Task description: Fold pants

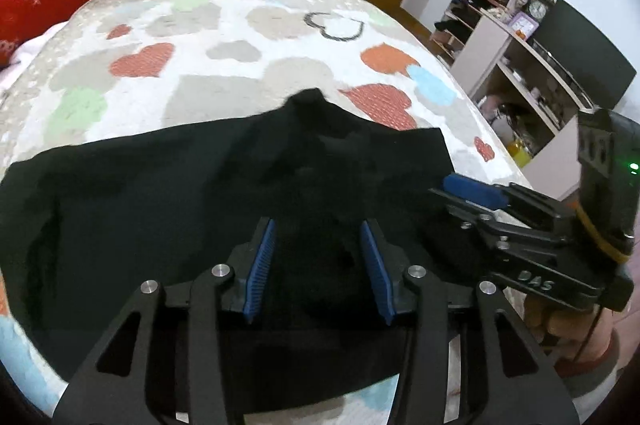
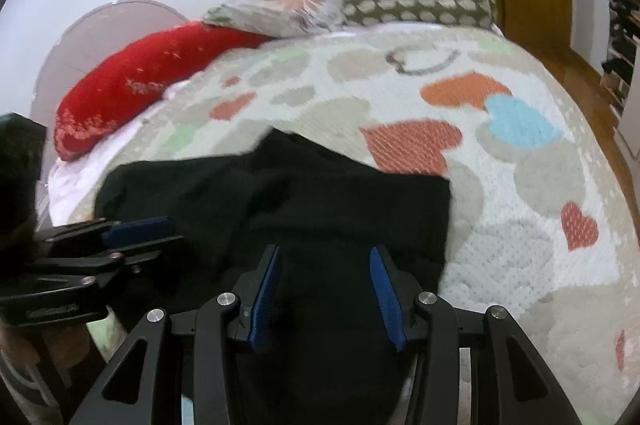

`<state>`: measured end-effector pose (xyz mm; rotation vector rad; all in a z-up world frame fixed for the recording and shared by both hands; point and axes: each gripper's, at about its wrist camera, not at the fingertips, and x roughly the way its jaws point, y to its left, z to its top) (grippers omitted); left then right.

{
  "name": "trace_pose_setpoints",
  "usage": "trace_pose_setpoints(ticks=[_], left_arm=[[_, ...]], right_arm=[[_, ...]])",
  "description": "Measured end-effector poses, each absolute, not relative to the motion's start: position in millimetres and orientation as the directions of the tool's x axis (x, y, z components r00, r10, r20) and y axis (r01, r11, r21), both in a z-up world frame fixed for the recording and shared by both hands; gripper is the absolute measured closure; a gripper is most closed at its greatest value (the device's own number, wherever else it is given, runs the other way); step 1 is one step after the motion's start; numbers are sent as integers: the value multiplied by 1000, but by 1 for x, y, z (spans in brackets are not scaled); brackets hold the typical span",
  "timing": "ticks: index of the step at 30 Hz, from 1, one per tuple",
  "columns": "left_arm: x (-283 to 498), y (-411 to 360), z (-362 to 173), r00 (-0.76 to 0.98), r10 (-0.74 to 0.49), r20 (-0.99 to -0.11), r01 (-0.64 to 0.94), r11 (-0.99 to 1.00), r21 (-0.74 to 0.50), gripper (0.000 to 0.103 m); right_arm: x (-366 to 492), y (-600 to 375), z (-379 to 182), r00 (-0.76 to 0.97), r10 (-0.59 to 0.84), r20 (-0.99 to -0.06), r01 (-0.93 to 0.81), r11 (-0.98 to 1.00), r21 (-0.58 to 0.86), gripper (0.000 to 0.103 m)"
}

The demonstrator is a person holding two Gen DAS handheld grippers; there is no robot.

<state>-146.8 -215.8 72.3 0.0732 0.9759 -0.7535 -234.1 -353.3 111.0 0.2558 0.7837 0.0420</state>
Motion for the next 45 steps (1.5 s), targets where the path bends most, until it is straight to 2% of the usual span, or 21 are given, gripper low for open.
trace_pose_setpoints(ticks=[5, 10, 18, 24, 28, 38, 42, 43, 45], left_arm=[[-142, -191, 67, 369, -497, -785, 541, 802, -253, 59], [-144, -173, 67, 441, -427, -790, 502, 846, -178, 59], [-144, -155, 70, 473, -422, -774, 466, 865, -187, 59], [-142, -142, 73, 488, -405, -773, 437, 880, -186, 59], [-139, -134, 72, 494, -395, -775, 415, 890, -190, 59], [-138, -120, 70, 498, -380, -779, 377, 904, -200, 59], [-138, -119, 69, 496, -376, -782, 372, 906, -200, 59], [-138, -119, 69, 496, -375, -783, 371, 907, -199, 59], [-140, -119, 69, 497, -372, -784, 371, 908, -196, 59]], right_arm=[[-221, -315, 108, 684, 175, -709, -30, 977, 212, 58], [-219, -285, 95, 671, 101, -735, -42, 994, 99, 58], [-217, -289, 123, 685, 125, -717, -41, 990, 133, 58], [-187, -283, 114, 667, 151, -730, -44, 986, 164, 58], [-168, -277, 95, 627, 108, -771, -30, 993, 115, 46], [-201, -268, 125, 671, 134, -729, -79, 991, 109, 46], [-205, -264, 112, 647, 174, -742, -93, 984, 149, 45], [-202, -262, 104, 626, 181, -758, -96, 983, 155, 42], [-199, -258, 95, 619, 151, -771, -97, 989, 115, 40]])
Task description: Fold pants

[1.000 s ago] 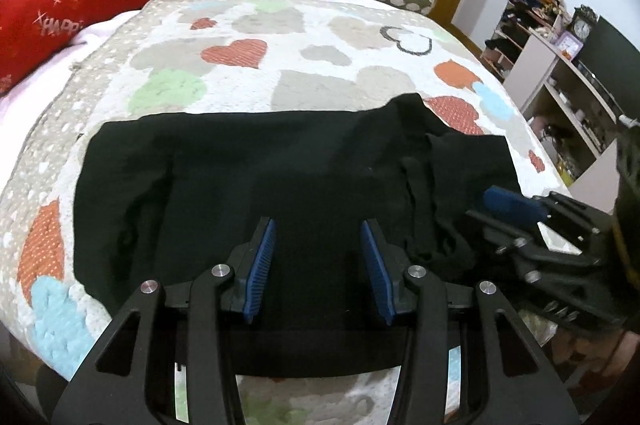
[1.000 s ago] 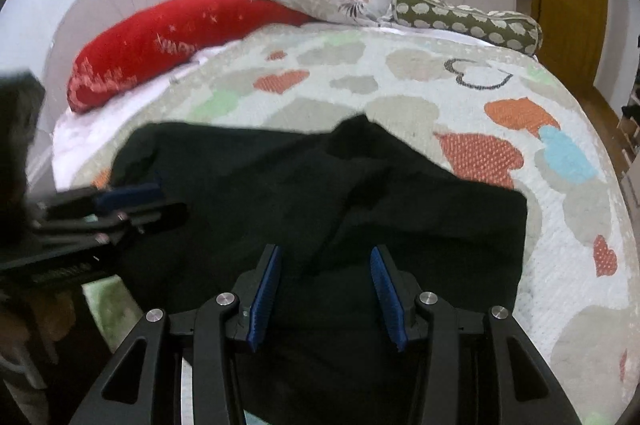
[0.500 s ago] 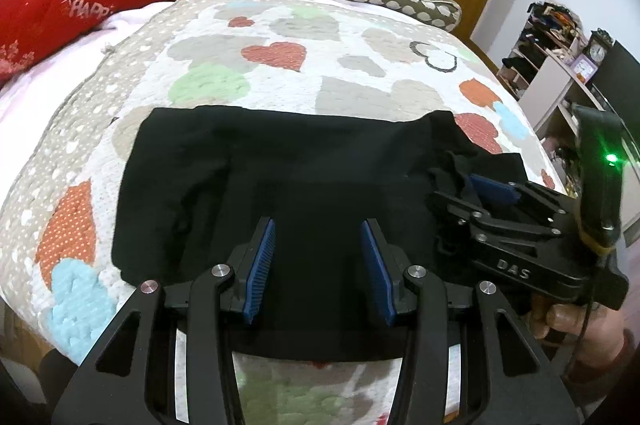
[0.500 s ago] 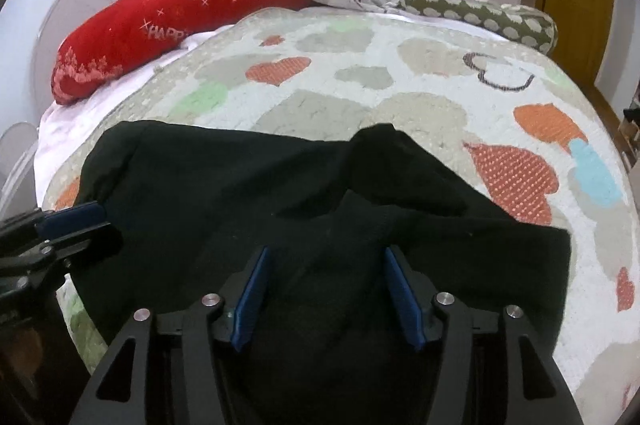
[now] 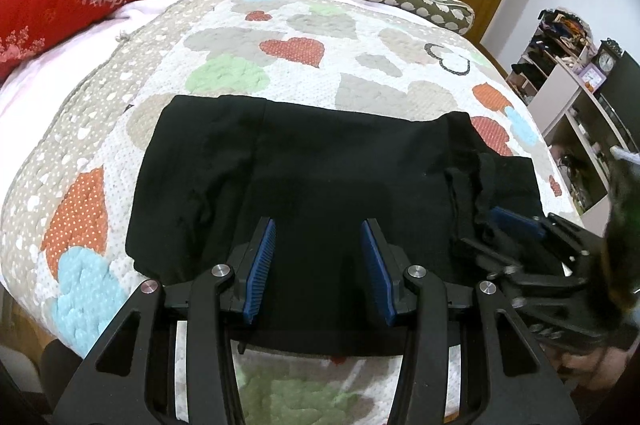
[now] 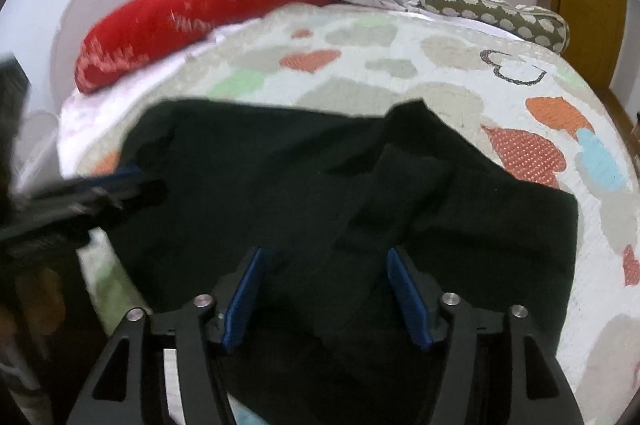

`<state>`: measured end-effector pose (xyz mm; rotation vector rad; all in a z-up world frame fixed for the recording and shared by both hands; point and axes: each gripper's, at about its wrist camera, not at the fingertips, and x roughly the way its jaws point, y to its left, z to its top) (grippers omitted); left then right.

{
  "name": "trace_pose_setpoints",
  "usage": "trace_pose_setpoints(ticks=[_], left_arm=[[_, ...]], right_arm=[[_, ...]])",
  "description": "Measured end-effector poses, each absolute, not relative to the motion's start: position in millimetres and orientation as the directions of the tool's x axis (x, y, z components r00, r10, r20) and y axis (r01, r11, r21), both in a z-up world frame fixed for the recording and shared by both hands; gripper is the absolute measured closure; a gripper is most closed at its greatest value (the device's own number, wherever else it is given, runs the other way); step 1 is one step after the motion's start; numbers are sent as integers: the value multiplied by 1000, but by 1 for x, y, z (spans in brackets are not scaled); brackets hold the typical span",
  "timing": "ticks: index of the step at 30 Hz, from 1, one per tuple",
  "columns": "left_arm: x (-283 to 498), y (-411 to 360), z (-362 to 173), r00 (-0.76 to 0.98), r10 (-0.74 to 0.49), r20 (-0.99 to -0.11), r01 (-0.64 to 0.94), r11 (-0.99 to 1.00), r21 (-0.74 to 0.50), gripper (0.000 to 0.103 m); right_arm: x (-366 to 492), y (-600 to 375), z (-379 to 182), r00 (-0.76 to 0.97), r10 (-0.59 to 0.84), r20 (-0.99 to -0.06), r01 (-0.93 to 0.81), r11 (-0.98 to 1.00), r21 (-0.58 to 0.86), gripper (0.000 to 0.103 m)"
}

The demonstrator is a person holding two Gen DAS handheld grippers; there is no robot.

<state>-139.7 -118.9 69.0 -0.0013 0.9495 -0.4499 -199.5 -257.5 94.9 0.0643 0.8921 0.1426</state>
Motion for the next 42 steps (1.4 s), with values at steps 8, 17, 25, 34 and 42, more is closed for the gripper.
trace_pose_setpoints(ticks=[8, 17, 25, 34, 42], left_arm=[[-143, -111, 73, 508, -370, -778, 354, 913, -202, 59], [-154, -67, 72, 508, -470, -722, 262, 883, -390, 27], [-153, -34, 60, 542, -430, -722, 111, 888, -446, 25], [-136, -37, 35, 521, -417, -744, 77, 892, -446, 23], [-117, -31, 27, 543, -481, -689, 98, 851, -516, 12]], right_arm=[[-201, -256, 129, 665, 210, -717, -144, 978, 153, 40], [-165, -232, 132, 635, 319, -703, -207, 948, 243, 39], [-122, -193, 139, 606, 390, -693, -326, 917, 232, 34], [-62, -146, 120, 528, 421, -738, -425, 883, 201, 28], [-21, -133, 86, 446, 522, -727, -446, 834, 326, 40]])
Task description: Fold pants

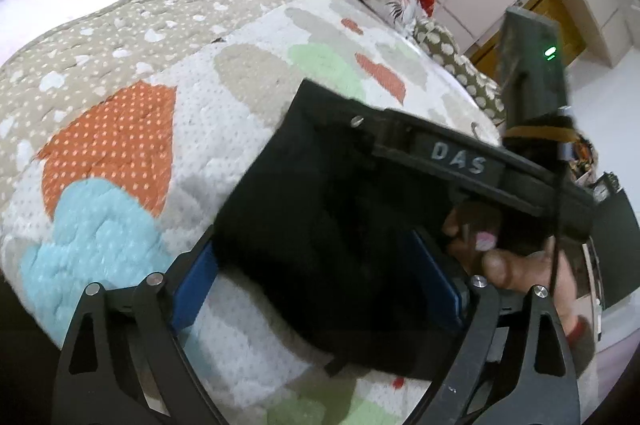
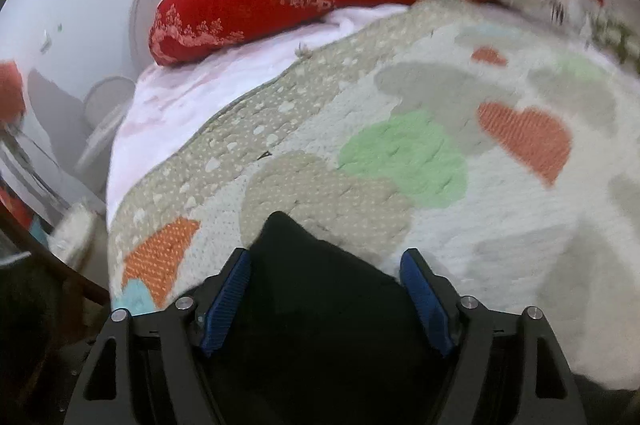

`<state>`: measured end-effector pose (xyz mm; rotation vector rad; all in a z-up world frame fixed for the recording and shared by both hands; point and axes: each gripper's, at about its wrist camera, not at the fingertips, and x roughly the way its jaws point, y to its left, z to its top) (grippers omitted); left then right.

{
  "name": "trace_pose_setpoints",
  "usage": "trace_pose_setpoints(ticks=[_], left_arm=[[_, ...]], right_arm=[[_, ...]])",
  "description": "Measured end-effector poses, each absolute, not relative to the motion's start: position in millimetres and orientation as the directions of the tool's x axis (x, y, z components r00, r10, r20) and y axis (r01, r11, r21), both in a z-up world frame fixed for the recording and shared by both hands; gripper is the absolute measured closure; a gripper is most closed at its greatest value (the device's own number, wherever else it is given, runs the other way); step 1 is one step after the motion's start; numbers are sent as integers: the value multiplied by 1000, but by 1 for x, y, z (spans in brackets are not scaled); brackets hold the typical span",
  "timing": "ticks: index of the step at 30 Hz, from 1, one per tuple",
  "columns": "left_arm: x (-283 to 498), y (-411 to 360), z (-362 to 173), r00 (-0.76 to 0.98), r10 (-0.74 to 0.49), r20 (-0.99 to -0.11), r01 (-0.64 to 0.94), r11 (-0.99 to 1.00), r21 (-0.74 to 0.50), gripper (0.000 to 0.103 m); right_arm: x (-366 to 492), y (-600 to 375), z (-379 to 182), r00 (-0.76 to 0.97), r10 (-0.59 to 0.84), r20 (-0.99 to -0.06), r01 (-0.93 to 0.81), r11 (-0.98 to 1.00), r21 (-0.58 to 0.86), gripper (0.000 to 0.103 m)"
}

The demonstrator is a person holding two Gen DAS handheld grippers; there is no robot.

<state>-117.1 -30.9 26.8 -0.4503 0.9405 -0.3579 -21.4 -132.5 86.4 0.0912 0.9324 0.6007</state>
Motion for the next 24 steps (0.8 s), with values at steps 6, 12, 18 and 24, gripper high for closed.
trace_pose_setpoints(ticks=[6, 12, 18, 24], left_arm=[[-122, -26, 51, 584, -516, -627, 162, 831, -533, 69], [-163, -69, 125, 615, -634, -469, 443, 770, -459, 70], [-184, -170, 118, 356, -804, -477, 667, 576, -472, 70], [-198, -233, 84, 177, -783, -596, 750, 499, -434, 69]], right_arm=[[-37, -158, 111, 478, 589, -651, -416, 805, 423, 69], [-100, -236, 179, 632, 631, -451, -389, 761, 519, 69], [-176, -340, 178, 794, 383, -471, -105, 851, 515, 69], [-239, -400, 140, 788, 271, -553, 119, 815, 568, 41]])
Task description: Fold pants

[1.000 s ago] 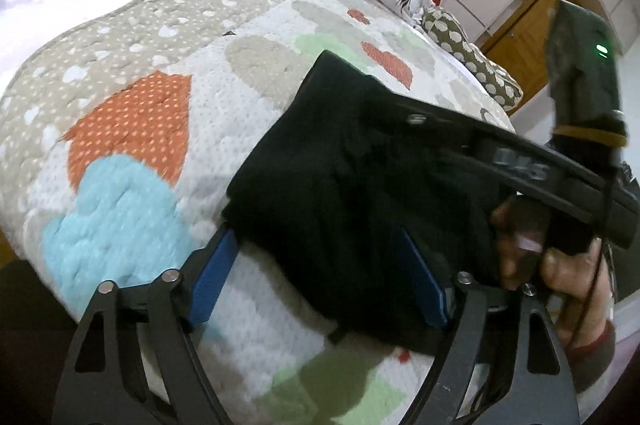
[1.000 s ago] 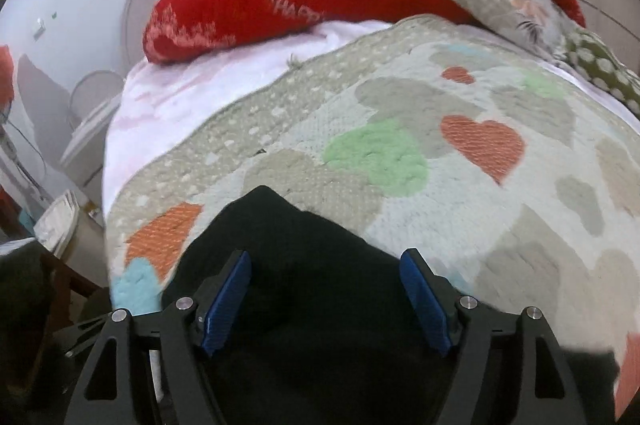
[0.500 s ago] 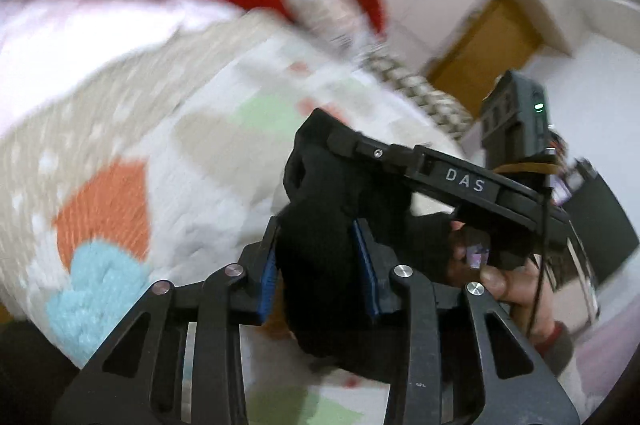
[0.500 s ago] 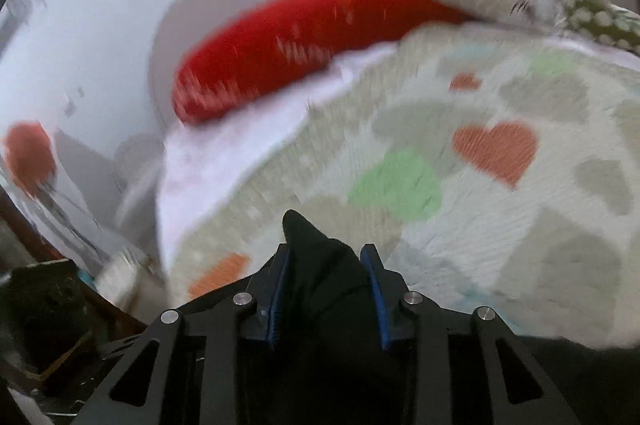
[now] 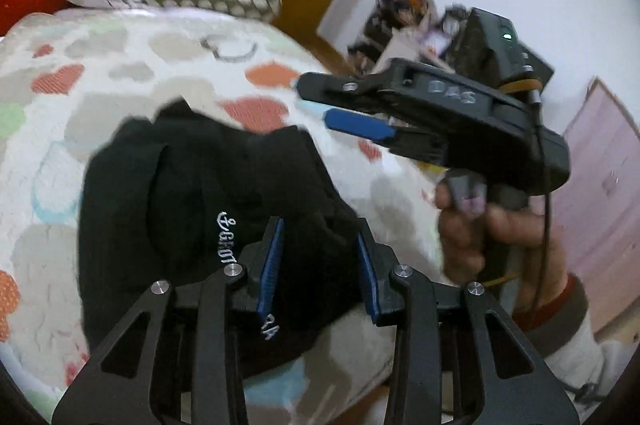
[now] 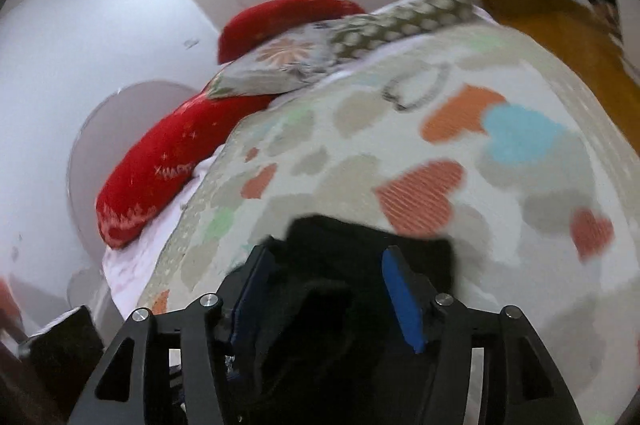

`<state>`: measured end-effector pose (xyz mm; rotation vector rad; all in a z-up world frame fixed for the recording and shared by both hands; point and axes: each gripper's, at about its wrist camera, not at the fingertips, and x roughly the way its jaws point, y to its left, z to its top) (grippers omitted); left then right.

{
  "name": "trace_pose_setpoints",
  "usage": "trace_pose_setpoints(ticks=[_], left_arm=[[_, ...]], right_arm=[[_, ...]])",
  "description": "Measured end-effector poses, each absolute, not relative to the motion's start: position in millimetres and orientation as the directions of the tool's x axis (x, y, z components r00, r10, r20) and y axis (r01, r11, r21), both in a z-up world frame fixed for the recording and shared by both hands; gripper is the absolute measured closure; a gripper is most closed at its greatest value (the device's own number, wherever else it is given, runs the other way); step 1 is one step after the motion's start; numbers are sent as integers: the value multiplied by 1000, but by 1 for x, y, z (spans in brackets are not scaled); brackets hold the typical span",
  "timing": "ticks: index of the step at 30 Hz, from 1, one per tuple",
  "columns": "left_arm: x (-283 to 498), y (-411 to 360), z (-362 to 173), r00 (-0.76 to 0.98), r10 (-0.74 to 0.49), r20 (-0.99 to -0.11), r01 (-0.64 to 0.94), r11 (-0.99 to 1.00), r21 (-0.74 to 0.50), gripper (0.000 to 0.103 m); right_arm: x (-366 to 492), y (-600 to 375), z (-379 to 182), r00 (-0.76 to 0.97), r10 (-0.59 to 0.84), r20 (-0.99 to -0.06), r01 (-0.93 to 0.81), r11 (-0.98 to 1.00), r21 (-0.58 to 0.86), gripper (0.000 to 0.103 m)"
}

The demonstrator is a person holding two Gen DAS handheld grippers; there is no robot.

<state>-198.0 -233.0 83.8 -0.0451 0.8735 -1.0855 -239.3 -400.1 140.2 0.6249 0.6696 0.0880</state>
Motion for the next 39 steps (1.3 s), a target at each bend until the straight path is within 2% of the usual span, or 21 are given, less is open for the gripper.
trace_pose_setpoints(ticks=[1, 2, 3, 5, 6, 9, 12, 15, 16, 17, 20, 22, 24, 25, 27, 28, 29, 31, 33, 36, 39], left_arm=[[-199, -229, 87, 179, -785, -593, 756, 495, -428, 69], [-200, -222, 93, 180, -796, -578, 766, 481, -425, 69], [-202, -214, 100, 183, -803, -567, 776, 472, -418, 64], [-205, -195, 114, 228, -802, -552, 787, 485, -381, 44], [-206, -184, 120, 263, -800, -540, 789, 500, -356, 32], [-206, -164, 122, 317, -780, -540, 793, 530, -301, 29], [-191, -153, 108, 358, -737, -574, 754, 590, -288, 29], [-181, -152, 83, 354, -700, -620, 711, 632, -308, 29], [-181, -153, 77, 343, -694, -633, 705, 635, -315, 29], [-179, -158, 68, 322, -689, -649, 700, 635, -327, 29], [-185, -165, 67, 340, -666, -664, 696, 653, -298, 29], [-188, -163, 82, 354, -691, -630, 712, 636, -298, 29], [-190, -159, 96, 386, -708, -591, 714, 635, -295, 29], [-189, -158, 101, 396, -715, -575, 715, 633, -295, 28], [-185, -165, 100, 382, -721, -578, 718, 625, -306, 27], [-182, -173, 92, 362, -710, -603, 714, 627, -310, 27], [-181, -179, 87, 351, -697, -625, 712, 633, -305, 27], [-179, -194, 71, 327, -656, -680, 713, 644, -278, 27], [-179, -199, 64, 315, -634, -706, 713, 649, -265, 27], [-177, -196, 75, 347, -645, -680, 715, 652, -253, 27], [-166, -201, 86, 373, -651, -661, 707, 661, -251, 27]], right_arm=[[-244, -404, 135, 786, 283, -550, 127, 796, 591, 34], [-247, -405, 132, 787, 298, -541, 126, 780, 612, 30], [-249, -408, 128, 786, 315, -532, 120, 766, 631, 30], [-253, -406, 120, 774, 359, -522, 111, 734, 670, 28], [-255, -404, 116, 766, 383, -516, 105, 718, 688, 28], [-253, -397, 100, 749, 427, -507, 103, 681, 725, 21], [-245, -385, 87, 720, 445, -532, 119, 676, 727, 21], [-241, -366, 89, 715, 476, -512, 63, 685, 726, 22], [-238, -358, 91, 711, 462, -531, 56, 715, 697, 44], [-234, -348, 95, 707, 421, -568, 55, 768, 638, 71], [-229, -339, 111, 726, 372, -579, 29, 824, 566, 79], [-235, -342, 136, 767, 342, -542, -6, 850, 527, 81], [-250, -353, 167, 823, 272, -499, -18, 890, 455, 81], [-251, -357, 173, 828, 244, -506, -7, 905, 425, 81], [-247, -374, 163, 785, 217, -580, 40, 917, 397, 80], [-243, -380, 152, 767, 212, -606, 74, 909, 410, 77], [-237, -386, 131, 729, 200, -655, 128, 900, 418, 66], [-233, -390, 98, 631, 114, -767, 232, 916, 327, 53], [-247, -398, 97, 656, 128, -744, 225, 908, 354, 50], [-266, -410, 117, 706, 90, -703, 257, 892, 373, 49], [-269, -403, 145, 761, 89, -643, 205, 907, 367, 49]])
